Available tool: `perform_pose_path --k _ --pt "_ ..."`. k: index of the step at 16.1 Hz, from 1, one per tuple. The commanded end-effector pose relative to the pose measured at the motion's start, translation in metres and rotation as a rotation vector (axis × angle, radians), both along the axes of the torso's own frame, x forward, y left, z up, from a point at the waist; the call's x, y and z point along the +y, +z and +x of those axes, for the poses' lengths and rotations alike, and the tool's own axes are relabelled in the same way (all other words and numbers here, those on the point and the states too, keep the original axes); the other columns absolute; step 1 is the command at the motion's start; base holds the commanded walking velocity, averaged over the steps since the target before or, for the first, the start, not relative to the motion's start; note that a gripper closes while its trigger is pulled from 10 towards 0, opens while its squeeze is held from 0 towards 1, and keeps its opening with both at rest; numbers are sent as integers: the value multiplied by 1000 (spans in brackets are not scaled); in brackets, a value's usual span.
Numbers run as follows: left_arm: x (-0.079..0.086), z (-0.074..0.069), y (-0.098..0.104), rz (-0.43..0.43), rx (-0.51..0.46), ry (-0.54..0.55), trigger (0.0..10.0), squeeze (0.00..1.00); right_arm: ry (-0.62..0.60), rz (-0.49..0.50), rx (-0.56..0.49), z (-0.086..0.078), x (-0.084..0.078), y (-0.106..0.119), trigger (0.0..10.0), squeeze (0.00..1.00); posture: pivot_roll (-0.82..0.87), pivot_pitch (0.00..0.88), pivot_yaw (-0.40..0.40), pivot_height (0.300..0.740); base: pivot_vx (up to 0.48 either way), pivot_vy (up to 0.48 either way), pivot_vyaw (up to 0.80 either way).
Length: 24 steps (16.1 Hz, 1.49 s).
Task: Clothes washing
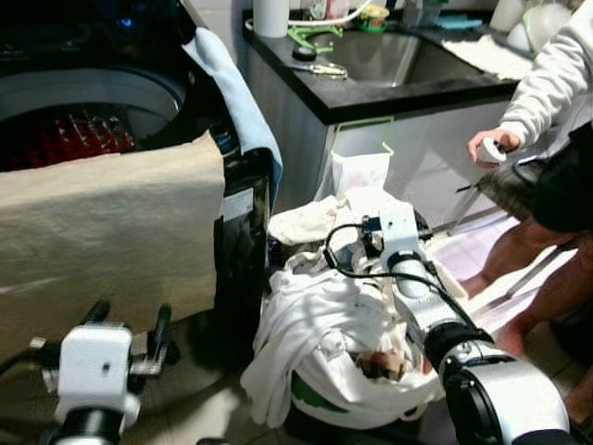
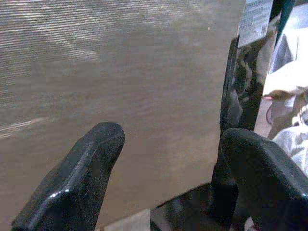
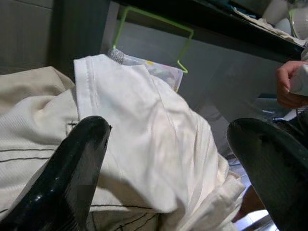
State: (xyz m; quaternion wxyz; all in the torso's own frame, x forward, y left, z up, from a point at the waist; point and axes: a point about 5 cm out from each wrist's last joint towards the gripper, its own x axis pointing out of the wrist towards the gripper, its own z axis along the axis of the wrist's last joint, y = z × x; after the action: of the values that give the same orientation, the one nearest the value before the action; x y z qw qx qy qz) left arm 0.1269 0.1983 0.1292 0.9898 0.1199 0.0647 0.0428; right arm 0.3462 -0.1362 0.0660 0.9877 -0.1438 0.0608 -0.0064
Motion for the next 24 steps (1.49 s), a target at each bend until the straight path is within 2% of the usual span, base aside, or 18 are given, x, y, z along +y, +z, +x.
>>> perform_pose_path --k 1,3,6,9,12,13,15,16,17,19,24 --pt "-4 -2 3 -11 1 -15 10000 0 24 -23 6 -4 1 -5 10000 0 374 85 -75 727 0 0 0" --pt "-7 -6 3 -18 14 -16 10000 0 38 -33 34 -9 5 -12 10000 0 368 102 -78 727 0 0 0" --pt "-9 -10 3 -24 28 -12 10000 0 29 3 97 -14 6 -22 10000 0 366 109 -84 727 0 0 0" --pt "-8 -16 8 -21 34 -4 10000 0 5 41 165 -22 5 -35 10000 0 373 135 -80 727 0 0 0" --pt "-7 -28 16 -2 56 -10 10000 0 -34 36 242 -34 -3 -51 10000 0 391 171 -61 727 0 0 0" --pt "-7 -31 20 11 57 -19 10000 0 -55 61 267 -38 -4 -55 10000 0 395 184 -55 727 0 0 0" --pt "-11 -34 26 12 60 -51 10000 0 -116 174 346 -46 -7 -67 10000 0 399 204 -50 727 0 0 0" --pt "-15 -37 28 18 69 -77 10000 0 -124 214 385 -51 -6 -72 8941 0 401 218 -51 727 0 0 0" --pt "-18 -41 28 22 83 -101 10000 0 -109 228 398 -53 -3 -74 0 0 401 222 -50 727 0 0 0" --pt "-19 -49 29 21 111 -116 10000 0 -94 231 420 -56 -1 -78 0 0 397 242 -47 727 0 0 0" --pt "-17 -54 32 24 129 -103 10000 0 -124 249 470 -66 -5 -88 0 0 401 271 -43 727 0 0 0"
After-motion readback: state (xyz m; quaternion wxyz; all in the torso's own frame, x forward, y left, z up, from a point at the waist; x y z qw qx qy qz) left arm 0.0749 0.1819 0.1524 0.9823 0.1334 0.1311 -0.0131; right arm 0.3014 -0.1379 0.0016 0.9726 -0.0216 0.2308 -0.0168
